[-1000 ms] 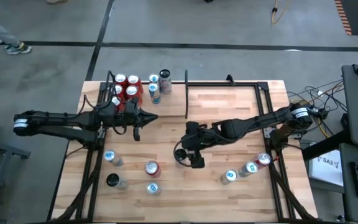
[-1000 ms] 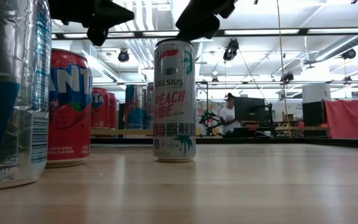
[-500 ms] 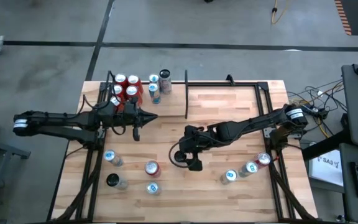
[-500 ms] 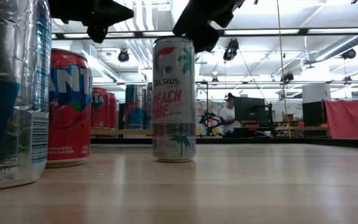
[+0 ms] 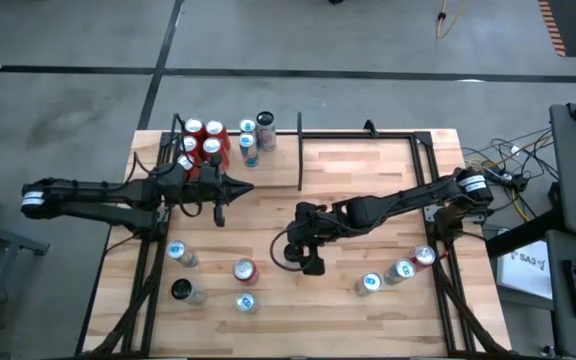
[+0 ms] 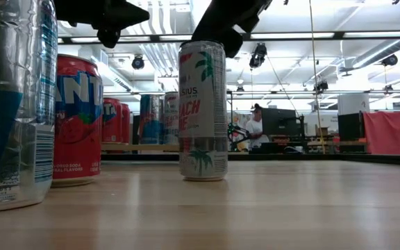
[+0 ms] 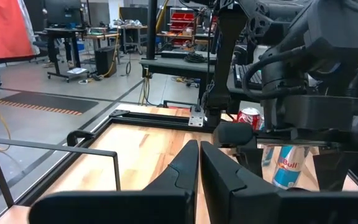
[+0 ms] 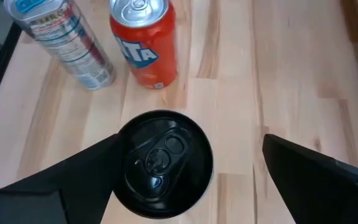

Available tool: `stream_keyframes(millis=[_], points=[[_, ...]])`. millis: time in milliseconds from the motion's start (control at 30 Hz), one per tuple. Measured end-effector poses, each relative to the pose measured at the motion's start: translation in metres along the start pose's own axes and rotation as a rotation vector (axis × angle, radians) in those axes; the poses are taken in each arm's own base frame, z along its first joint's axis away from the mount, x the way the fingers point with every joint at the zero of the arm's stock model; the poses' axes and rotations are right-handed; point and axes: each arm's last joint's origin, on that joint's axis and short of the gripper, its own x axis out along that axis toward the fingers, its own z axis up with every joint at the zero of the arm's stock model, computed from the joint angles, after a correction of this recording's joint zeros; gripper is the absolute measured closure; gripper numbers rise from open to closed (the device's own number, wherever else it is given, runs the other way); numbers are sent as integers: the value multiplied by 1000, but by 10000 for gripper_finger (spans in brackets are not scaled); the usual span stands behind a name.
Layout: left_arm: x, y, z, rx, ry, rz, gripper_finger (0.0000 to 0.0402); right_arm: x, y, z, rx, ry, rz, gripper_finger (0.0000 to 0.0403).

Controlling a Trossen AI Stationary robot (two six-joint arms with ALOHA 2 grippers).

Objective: Place canned beverage on shelf
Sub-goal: Put the white and pink soda can on the shelf aligned with the other white and pink soda can

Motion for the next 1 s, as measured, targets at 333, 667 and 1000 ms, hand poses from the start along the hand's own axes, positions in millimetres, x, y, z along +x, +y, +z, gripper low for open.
stream_keyframes(millis=[333, 667, 1000], points=[[0, -2, -1, -18, 9, -10, 402, -17, 4, 8, 33, 9, 6, 30], [1, -2, -1, -18, 10, -12, 402, -13, 16, 1, 77, 44, 5, 30], [1, -2, -1, -19, 9, -12, 402, 22, 13, -10, 37, 120, -43, 30]])
